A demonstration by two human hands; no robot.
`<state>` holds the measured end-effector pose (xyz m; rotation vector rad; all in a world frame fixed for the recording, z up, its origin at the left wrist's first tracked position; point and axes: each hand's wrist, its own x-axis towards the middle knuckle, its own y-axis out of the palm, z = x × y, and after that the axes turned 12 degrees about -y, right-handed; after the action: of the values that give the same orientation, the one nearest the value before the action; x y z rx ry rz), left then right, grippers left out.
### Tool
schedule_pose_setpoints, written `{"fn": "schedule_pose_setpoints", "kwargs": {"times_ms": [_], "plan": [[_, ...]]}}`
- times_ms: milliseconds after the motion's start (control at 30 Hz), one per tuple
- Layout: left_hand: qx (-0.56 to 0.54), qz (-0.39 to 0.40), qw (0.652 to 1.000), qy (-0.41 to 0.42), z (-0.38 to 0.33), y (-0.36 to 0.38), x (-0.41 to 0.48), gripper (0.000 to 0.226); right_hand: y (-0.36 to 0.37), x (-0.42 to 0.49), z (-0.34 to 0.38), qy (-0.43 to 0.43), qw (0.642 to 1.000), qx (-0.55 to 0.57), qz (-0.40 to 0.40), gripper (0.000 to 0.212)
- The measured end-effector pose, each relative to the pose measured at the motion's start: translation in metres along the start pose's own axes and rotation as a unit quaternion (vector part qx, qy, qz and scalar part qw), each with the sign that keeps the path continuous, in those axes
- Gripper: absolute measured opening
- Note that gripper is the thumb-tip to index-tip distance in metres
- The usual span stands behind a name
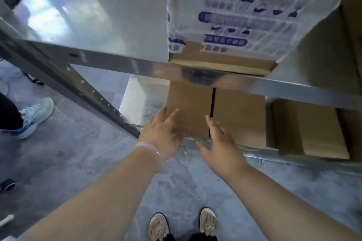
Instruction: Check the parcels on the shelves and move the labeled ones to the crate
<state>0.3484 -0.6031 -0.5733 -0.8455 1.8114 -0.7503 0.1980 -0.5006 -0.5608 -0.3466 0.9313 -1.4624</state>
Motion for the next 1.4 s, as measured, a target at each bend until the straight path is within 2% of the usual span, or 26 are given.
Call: {"fn": "schedule_pose_setpoints", "kwargs": {"times_ms": [100, 300, 433, 533, 633, 767, 933, 1067, 1200, 1267, 1333, 1400], "plan": [[0.004, 0.007, 1.000, 0.001, 0.002, 0.014, 0.021, 0.069, 0.007, 0.024, -0.004, 0.027, 0.998, 0.052, -0.033, 0.076], [0.028, -0.014, 0.999, 0.017, 0.020, 0.031, 0.025, 0.063, 0.024, 0.034, -0.013, 0.095, 0.988, 0.117, -0.036, 0.077], [-0.058, -0.013, 0.998, 0.012, 0.023, 0.034, 0.023, 0.063, 0.026, 0.048, -0.004, 0.151, 0.966, 0.193, -0.081, 0.076], [-0.129, -0.052, 0.990, -0.030, 0.019, 0.028, 0.023, 0.058, 0.031, 0.055, 0.001, 0.201, 0.926, 0.296, -0.118, 0.076], [-0.129, -0.048, 0.986, -0.089, 0.019, 0.027, 0.016, 0.072, 0.036, 0.043, 0.007, 0.189, 0.916, 0.339, -0.104, 0.054], [-0.119, -0.012, 0.983, -0.139, 0.016, 0.024, 0.013, 0.099, 0.036, 0.036, 0.020, 0.163, 0.916, 0.353, -0.103, 0.061], [-0.156, 0.050, 0.966, -0.201, 0.010, 0.014, 0.015, 0.122, 0.035, 0.026, 0.038, 0.081, 0.915, 0.382, -0.101, 0.047], [-0.208, 0.049, 0.956, -0.201, 0.018, 0.012, 0.013, 0.129, 0.037, 0.023, 0.034, 0.059, 0.933, 0.343, -0.097, 0.043], [-0.336, 0.083, 0.923, -0.165, 0.036, 0.016, 0.013, 0.124, 0.035, 0.027, 0.022, 0.081, 0.937, 0.318, -0.119, 0.058], [-0.411, 0.118, 0.894, -0.134, 0.044, 0.020, 0.010, 0.107, 0.031, 0.031, 0.019, 0.117, 0.934, 0.317, -0.112, 0.066], [-0.484, 0.146, 0.854, -0.127, 0.046, 0.023, 0.005, 0.084, 0.026, 0.034, 0.019, 0.122, 0.923, 0.350, -0.104, 0.048], [-0.531, 0.162, 0.820, -0.141, 0.047, 0.024, 0.003, 0.070, 0.024, 0.036, 0.019, 0.109, 0.915, 0.376, -0.098, 0.033]]}}
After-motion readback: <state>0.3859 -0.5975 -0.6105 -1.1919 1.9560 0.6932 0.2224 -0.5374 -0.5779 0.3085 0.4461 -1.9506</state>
